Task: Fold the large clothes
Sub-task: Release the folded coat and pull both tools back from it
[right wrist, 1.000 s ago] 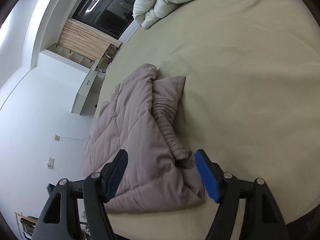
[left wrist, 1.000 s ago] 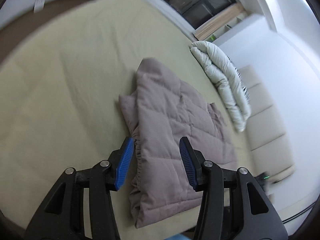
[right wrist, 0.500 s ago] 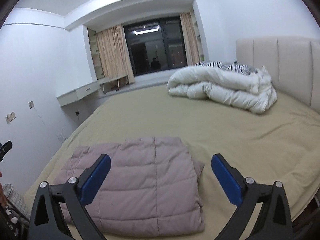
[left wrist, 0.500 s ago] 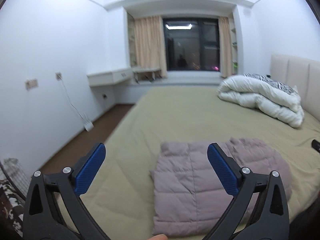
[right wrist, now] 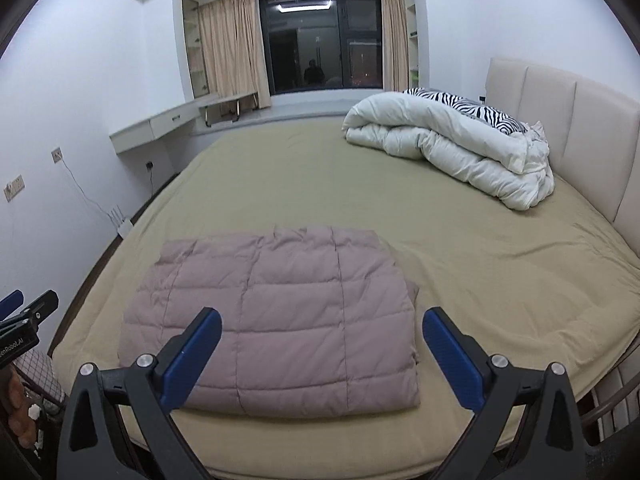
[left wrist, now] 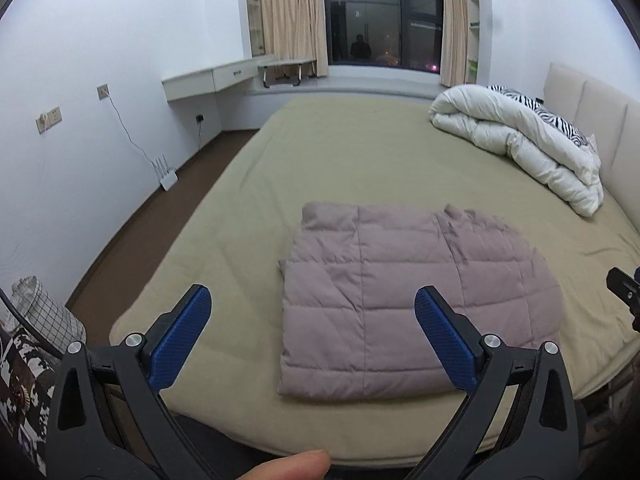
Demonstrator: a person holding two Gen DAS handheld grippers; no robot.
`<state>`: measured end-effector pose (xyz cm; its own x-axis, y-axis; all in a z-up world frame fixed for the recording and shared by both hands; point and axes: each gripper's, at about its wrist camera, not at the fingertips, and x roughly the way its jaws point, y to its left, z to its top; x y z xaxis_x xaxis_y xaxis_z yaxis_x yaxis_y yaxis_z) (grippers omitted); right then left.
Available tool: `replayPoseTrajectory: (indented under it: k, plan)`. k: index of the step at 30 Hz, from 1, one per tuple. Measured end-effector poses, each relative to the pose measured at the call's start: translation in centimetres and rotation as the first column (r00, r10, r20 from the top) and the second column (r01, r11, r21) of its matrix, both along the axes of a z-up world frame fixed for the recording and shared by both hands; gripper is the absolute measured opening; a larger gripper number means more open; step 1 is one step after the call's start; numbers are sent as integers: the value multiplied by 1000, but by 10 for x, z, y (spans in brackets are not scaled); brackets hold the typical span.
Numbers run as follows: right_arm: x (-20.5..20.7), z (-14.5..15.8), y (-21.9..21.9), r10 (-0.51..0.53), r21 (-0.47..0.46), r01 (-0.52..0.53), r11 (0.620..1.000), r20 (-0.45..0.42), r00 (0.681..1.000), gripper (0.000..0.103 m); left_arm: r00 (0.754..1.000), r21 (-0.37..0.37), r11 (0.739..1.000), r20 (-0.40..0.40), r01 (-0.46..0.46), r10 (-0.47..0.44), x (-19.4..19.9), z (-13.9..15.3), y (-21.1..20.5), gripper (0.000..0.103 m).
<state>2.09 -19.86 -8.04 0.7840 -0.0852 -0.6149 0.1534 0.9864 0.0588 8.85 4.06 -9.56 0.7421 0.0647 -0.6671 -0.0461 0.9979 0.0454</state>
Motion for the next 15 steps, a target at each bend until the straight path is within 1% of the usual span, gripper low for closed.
replayPoseTrajectory:
  k: [2, 3, 7, 10, 15]
  plan:
    - [0, -5, 6, -8, 6, 9, 1000, -42, 999, 103, 999, -17, 1000, -43, 7, -8, 6, -16, -3, 103]
    - [0, -7, 8, -11, 13, 12, 1000, -60, 998, 103, 999, -15, 1000, -54, 7, -8, 11, -25, -5, 103]
    - [-1, -19, 13, -23, 27, 27, 999, -115, 993, 103, 996, 6, 1000, -82, 20, -20, 12, -42, -14, 103]
    - [-2, -28, 15, -35, 25, 39, 999, -158, 987, 103, 995, 14, 1000, -97, 25, -24, 14, -53, -18, 103]
    - [-6, -34, 24, -36, -29, 31, 999, -182, 983, 103, 993, 26, 999, -112, 26, -23, 13, -60, -18, 103]
